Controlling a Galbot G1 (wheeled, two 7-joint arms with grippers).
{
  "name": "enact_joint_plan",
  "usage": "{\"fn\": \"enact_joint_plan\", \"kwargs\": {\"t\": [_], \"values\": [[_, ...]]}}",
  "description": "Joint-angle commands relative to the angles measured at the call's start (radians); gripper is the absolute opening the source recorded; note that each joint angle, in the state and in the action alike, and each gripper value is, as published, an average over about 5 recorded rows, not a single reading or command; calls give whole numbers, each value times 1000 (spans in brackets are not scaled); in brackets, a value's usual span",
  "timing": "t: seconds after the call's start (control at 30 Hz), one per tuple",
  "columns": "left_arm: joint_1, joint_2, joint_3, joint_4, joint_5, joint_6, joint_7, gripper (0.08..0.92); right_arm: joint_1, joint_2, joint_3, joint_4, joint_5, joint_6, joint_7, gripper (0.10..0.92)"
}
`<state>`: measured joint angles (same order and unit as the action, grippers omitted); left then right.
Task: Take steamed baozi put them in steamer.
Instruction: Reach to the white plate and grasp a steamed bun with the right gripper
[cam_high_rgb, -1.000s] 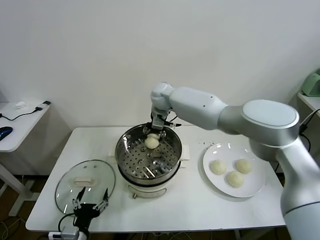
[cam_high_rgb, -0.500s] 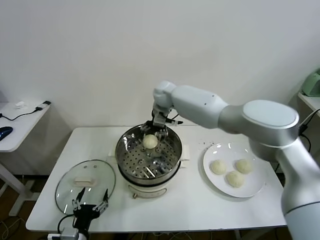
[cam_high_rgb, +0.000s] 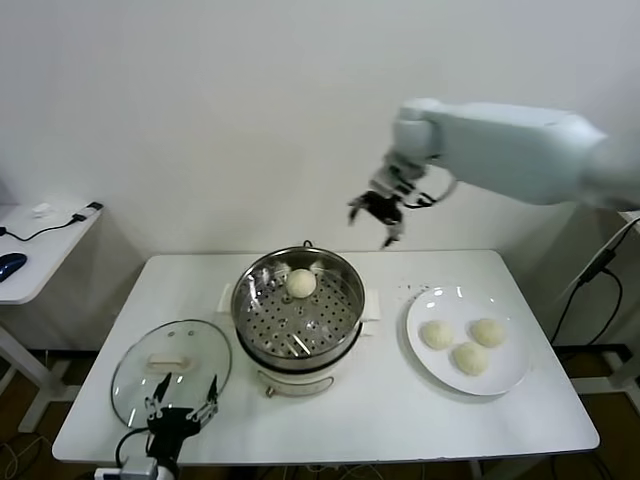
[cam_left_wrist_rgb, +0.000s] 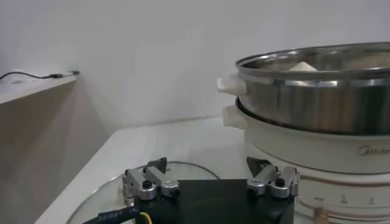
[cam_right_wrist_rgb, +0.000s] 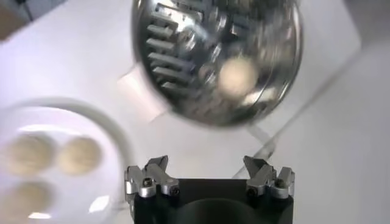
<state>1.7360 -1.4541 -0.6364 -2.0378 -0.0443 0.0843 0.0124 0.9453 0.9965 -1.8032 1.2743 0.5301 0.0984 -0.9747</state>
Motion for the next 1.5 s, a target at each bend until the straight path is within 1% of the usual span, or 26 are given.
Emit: {"fn": "enact_joint_plan", "kwargs": {"t": [0.03, 0.17, 0.4, 0.53, 0.77, 1.13, 1.3, 1.4, 1.5], "values": [[0, -1, -6, 6, -3, 0, 0, 823, -3, -351, -185, 314, 144, -445, 165, 823], [-5, -4, -9, 16, -1, 0, -1, 823, -154, -382, -68, 277, 91, -493, 206, 823], [-7, -17, -6, 20, 8, 5, 2, 823, -443, -358, 190, 90, -11, -495, 202, 823], [-5, -20, -7, 26, 13, 4, 2, 823, -553, -322, 310, 11, -52, -483, 192, 823], [2, -24, -11, 29, 19, 3, 1, 823, -663, -246, 413, -104, -108, -453, 175, 823], [14, -28, -13, 30, 22, -3, -3, 823, -709, -154, 448, -212, -119, -414, 139, 817], [16, -29, -13, 29, 23, -4, -4, 823, -696, -141, 440, -238, -117, -396, 113, 769], [17, -29, -12, 28, 24, -4, -4, 823, -677, -143, 412, -234, -118, -384, 83, 722], [18, -29, -10, 27, 24, -5, -4, 823, -668, -143, 407, -235, -118, -381, 74, 658]]}}
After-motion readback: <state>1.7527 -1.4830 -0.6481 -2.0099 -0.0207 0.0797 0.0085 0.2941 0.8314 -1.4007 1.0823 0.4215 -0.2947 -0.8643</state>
